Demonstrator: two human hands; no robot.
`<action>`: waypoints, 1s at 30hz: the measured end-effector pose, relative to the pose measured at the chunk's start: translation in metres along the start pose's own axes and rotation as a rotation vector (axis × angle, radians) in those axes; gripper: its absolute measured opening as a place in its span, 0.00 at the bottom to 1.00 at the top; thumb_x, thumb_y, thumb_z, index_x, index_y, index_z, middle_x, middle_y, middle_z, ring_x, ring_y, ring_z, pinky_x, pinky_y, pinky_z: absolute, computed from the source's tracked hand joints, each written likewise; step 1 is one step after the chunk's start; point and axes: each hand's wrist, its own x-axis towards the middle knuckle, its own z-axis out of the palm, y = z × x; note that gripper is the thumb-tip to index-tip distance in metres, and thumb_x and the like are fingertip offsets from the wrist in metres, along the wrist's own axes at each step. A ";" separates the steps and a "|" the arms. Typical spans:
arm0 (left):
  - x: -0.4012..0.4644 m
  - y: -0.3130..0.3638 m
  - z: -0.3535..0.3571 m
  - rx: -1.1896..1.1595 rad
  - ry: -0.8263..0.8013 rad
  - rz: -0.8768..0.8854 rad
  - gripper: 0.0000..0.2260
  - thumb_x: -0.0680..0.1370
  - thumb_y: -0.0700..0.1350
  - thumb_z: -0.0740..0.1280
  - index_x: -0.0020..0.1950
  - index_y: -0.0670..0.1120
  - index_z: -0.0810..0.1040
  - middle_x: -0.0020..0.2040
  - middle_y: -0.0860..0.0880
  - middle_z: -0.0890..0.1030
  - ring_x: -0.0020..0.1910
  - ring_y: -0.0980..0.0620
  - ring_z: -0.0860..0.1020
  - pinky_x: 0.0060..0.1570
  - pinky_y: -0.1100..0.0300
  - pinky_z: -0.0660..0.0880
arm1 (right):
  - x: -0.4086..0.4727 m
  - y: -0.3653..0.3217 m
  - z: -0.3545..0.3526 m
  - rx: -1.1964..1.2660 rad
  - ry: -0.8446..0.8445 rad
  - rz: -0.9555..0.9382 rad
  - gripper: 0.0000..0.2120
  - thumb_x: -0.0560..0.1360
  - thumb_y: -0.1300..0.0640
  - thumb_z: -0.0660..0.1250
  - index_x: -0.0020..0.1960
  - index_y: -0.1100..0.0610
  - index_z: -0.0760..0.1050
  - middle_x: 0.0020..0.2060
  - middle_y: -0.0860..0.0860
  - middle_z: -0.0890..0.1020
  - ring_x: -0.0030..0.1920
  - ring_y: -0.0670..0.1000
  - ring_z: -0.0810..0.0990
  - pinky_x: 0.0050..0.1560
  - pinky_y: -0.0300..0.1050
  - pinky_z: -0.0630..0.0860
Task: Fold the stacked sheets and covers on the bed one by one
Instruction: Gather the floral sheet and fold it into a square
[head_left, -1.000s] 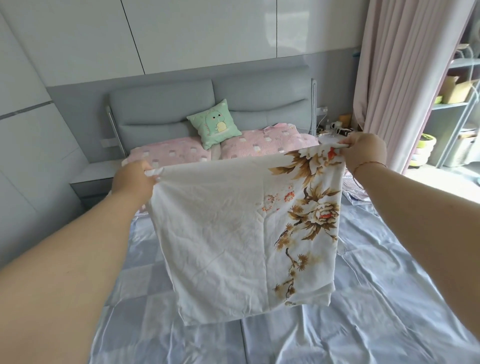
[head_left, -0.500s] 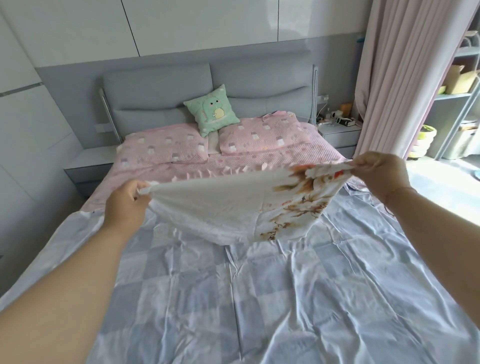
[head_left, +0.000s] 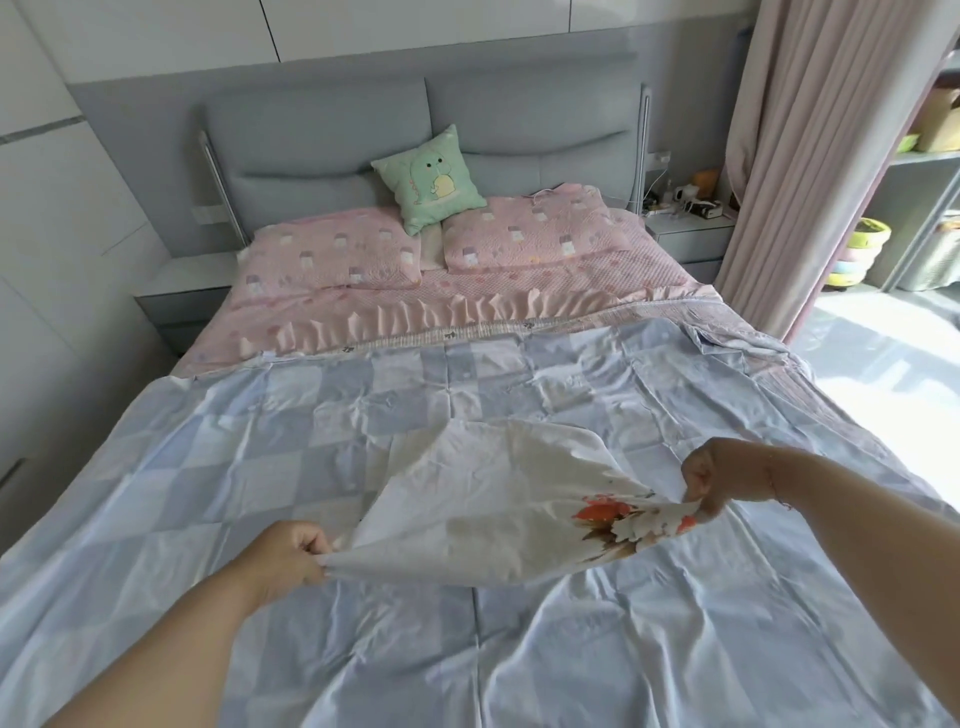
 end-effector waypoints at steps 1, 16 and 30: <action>-0.001 -0.001 0.001 0.019 -0.052 0.000 0.16 0.68 0.23 0.69 0.28 0.42 0.73 0.31 0.50 0.75 0.34 0.53 0.72 0.31 0.69 0.71 | -0.001 0.002 0.002 -0.045 -0.056 0.024 0.14 0.58 0.56 0.80 0.28 0.49 0.74 0.29 0.41 0.75 0.37 0.44 0.71 0.39 0.38 0.66; 0.063 0.033 -0.008 0.108 0.072 -0.068 0.06 0.75 0.38 0.70 0.39 0.42 0.78 0.34 0.46 0.75 0.33 0.50 0.71 0.34 0.60 0.65 | 0.052 0.011 -0.002 0.077 0.224 0.162 0.07 0.73 0.59 0.71 0.50 0.56 0.82 0.38 0.49 0.81 0.38 0.47 0.76 0.35 0.31 0.70; 0.200 0.042 0.056 -0.167 0.444 -0.072 0.03 0.78 0.37 0.65 0.51 0.41 0.74 0.51 0.39 0.80 0.49 0.41 0.81 0.48 0.53 0.76 | 0.203 0.007 0.046 0.517 0.789 0.333 0.10 0.77 0.63 0.61 0.53 0.55 0.79 0.51 0.55 0.81 0.47 0.55 0.77 0.44 0.44 0.76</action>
